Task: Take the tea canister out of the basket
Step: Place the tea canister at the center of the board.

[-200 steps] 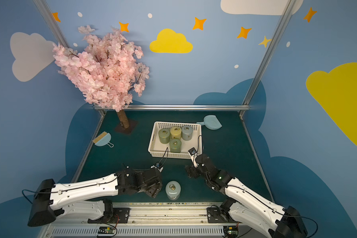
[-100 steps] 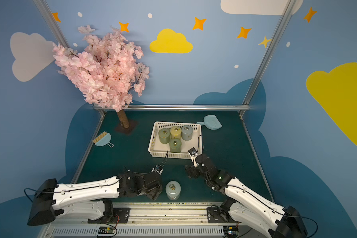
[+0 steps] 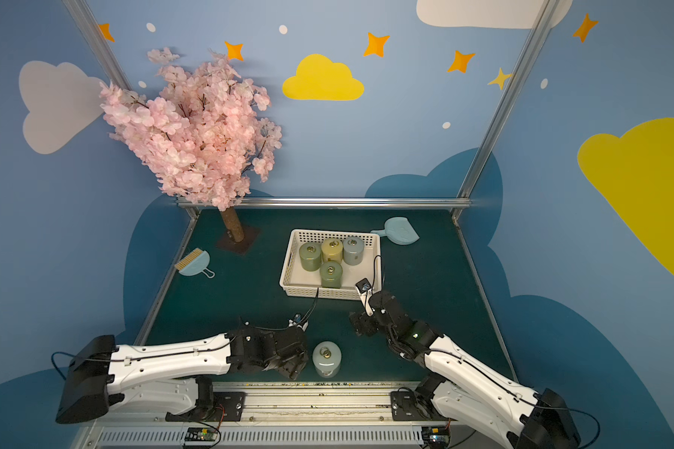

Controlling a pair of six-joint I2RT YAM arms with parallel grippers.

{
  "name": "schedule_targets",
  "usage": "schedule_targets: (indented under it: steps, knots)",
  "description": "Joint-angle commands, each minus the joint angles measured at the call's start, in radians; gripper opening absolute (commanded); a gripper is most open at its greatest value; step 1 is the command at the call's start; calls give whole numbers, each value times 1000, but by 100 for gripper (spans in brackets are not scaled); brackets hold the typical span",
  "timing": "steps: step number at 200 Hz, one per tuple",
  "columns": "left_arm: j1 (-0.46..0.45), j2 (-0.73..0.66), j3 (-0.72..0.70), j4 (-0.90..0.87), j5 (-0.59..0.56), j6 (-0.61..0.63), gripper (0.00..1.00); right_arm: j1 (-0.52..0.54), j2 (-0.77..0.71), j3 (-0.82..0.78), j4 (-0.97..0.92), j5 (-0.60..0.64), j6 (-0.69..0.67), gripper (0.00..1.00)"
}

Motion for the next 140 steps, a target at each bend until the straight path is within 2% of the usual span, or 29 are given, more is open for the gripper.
schedule_targets:
  steps: [1,33,55,88,140]
  knots:
    - [-9,-2,5,35,-8,-13,57,-4,-14,-10,12,10,13,99]
    - [-13,5,3,36,-9,-18,64,-5,-15,-9,13,10,12,98]
    - [-16,9,6,37,-5,-21,78,-4,-17,-9,12,10,12,98]
    - [-16,18,11,32,2,-25,93,-3,-18,-9,13,9,13,98]
    - [-16,-8,39,-21,-34,-34,100,-4,-29,-9,12,8,13,98]
